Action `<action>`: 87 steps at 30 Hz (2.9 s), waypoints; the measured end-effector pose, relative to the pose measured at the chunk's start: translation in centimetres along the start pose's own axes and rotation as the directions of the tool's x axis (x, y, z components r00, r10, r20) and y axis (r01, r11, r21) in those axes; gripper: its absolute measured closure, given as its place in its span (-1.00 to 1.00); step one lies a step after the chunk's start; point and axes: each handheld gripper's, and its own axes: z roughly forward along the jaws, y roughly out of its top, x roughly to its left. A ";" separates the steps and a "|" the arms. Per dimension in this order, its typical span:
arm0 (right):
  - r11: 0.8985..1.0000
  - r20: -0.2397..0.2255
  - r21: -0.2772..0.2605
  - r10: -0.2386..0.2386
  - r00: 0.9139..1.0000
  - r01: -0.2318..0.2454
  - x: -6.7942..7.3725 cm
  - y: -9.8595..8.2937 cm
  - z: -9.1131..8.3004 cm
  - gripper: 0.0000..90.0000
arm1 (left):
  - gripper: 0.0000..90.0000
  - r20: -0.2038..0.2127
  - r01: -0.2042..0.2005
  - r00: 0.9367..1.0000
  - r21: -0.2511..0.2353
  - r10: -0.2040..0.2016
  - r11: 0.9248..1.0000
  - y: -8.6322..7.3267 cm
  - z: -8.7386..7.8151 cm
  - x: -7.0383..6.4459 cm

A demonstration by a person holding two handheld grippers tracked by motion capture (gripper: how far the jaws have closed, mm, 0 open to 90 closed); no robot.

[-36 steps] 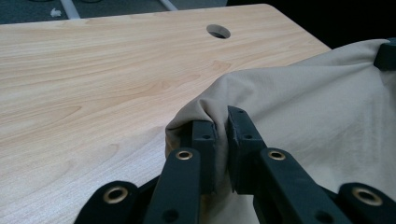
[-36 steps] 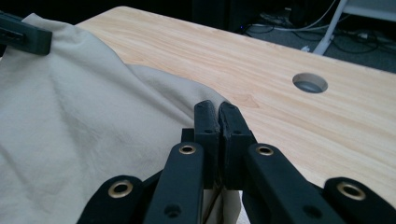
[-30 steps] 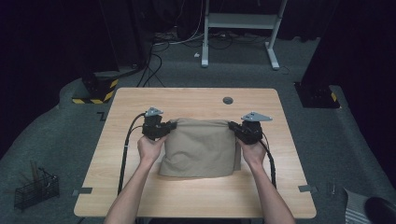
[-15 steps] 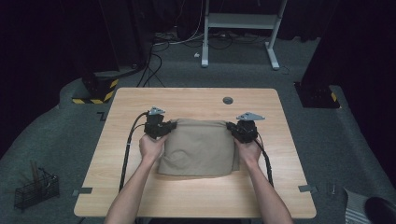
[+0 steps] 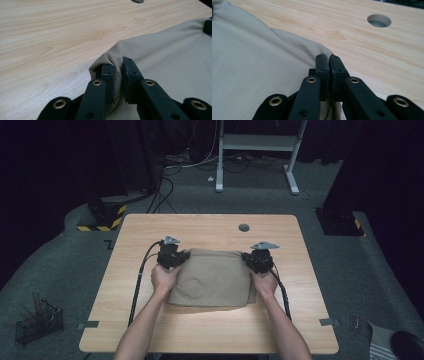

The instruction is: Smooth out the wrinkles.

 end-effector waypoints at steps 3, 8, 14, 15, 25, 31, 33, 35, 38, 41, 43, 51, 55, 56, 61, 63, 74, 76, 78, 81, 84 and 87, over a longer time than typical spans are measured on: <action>1.000 0.003 0.024 0.004 1.000 -0.004 0.0 -0.3 0.6 0.92 | 0.79 -0.009 -0.002 1.000 0.007 0.002 1.000 -0.3 0.4 0.0; 0.998 0.025 0.054 -0.021 0.999 0.019 -0.1 -0.6 1.2 0.89 | 0.78 -0.022 0.002 1.000 0.021 -0.001 1.000 -0.6 1.2 0.2; 0.998 0.037 0.067 -0.009 0.999 0.007 -0.2 -0.8 1.5 0.88 | 0.75 -0.036 -0.004 0.999 0.041 0.006 0.999 -0.8 1.7 0.3; 0.998 0.039 0.067 -0.007 0.999 0.004 -0.3 -0.8 1.5 0.88 | 0.75 -0.037 -0.001 0.999 0.044 0.003 0.999 -0.9 1.8 0.3; 0.996 0.037 0.094 0.006 0.999 -0.010 -0.4 -1.3 2.3 0.83 | 0.59 -0.072 -0.010 0.997 0.069 0.015 0.998 -1.4 2.7 0.3; 0.997 0.021 0.070 0.040 0.999 -0.042 -0.8 -0.9 1.4 0.61 | 0.21 -0.047 0.013 0.999 0.021 -0.012 1.000 -0.8 1.1 0.6; 0.997 0.026 0.063 0.035 0.999 -0.037 -0.5 -0.8 1.0 0.52 | 0.07 -0.052 0.010 0.999 0.007 -0.010 1.000 -0.6 0.6 0.7; 0.998 0.031 0.055 0.030 0.999 -0.032 -0.4 -0.7 0.8 0.40 | -0.01 -0.049 0.018 0.999 0.001 -0.018 1.000 -0.5 0.1 0.8; 0.997 0.029 0.049 0.059 0.998 -0.061 -0.7 -0.6 0.3 0.26 | -0.09 -0.047 0.027 0.999 -0.013 -0.027 1.000 -0.5 -0.7 1.1; 0.996 0.024 0.033 0.083 0.996 -0.084 -1.2 -0.6 -0.5 0.18 | -0.15 -0.042 0.043 0.998 -0.036 -0.044 0.998 -0.4 -1.6 1.3; 0.995 0.020 0.014 0.095 0.995 -0.096 -1.3 -0.6 -1.1 0.15 | -0.18 -0.035 0.042 0.998 -0.053 -0.044 0.998 -0.3 -2.4 1.1; 0.997 -0.083 -0.052 0.047 0.995 -0.052 1.5 -0.1 -2.3 0.12 | -0.24 0.071 -0.040 0.996 -0.117 0.049 0.992 0.3 -4.0 -2.5; 0.999 -0.112 -0.036 0.015 0.994 -0.019 2.9 -0.7 -1.6 0.10 | -0.26 0.104 -0.078 0.991 -0.060 0.084 0.995 -0.2 -2.2 -3.3; 1.000 -0.115 -0.023 0.019 0.993 -0.021 3.0 -1.0 -1.3 0.09 | -0.26 0.094 -0.082 0.992 -0.039 0.085 0.996 -0.4 -1.7 -3.2; 0.996 -0.104 0.064 0.065 0.992 -0.059 1.7 -3.2 0.4 0.05 | -0.24 0.084 0.007 0.996 0.034 -0.010 0.999 -2.3 0.7 -0.8; 0.992 -0.105 0.073 0.107 0.989 -0.100 1.2 -3.8 0.4 0.04 | -0.24 0.069 0.012 0.998 0.025 -0.014 1.000 -2.3 0.1 -0.6; 1.000 -0.093 -0.010 -0.011 0.996 0.010 3.4 -5.0 -3.4 0.01 | -0.31 0.064 -0.016 0.998 -0.083 0.021 0.996 -4.8 -5.5 -3.4; 0.999 -0.107 -0.004 -0.036 0.994 0.036 4.1 -5.4 -3.7 0.01 | -0.29 0.045 -0.049 0.998 -0.037 0.051 0.998 -5.8 -5.0 -4.0; 0.999 -0.115 0.007 -0.051 0.992 0.052 4.6 -5.6 -3.6 0.01 | -0.26 0.021 -0.067 0.998 -0.003 0.067 0.998 -6.4 -3.9 -4.2; 0.998 -0.109 0.026 -0.058 0.992 0.061 4.7 -5.8 -2.8 0.00 | -0.27 0.033 -0.026 0.999 0.000 0.026 1.000 -6.6 -2.5 -3.7; 0.998 -0.097 0.039 -0.038 0.995 0.042 4.4 -6.0 -2.0 0.01 | -0.27 0.031 -0.009 0.999 0.006 0.009 1.000 -6.2 -1.7 -3.5; 0.998 -0.067 0.044 -0.035 0.997 0.038 4.0 -5.8 -1.5 0.01 | -0.27 0.027 -0.005 1.000 0.012 0.005 1.000 -5.6 -0.6 -3.5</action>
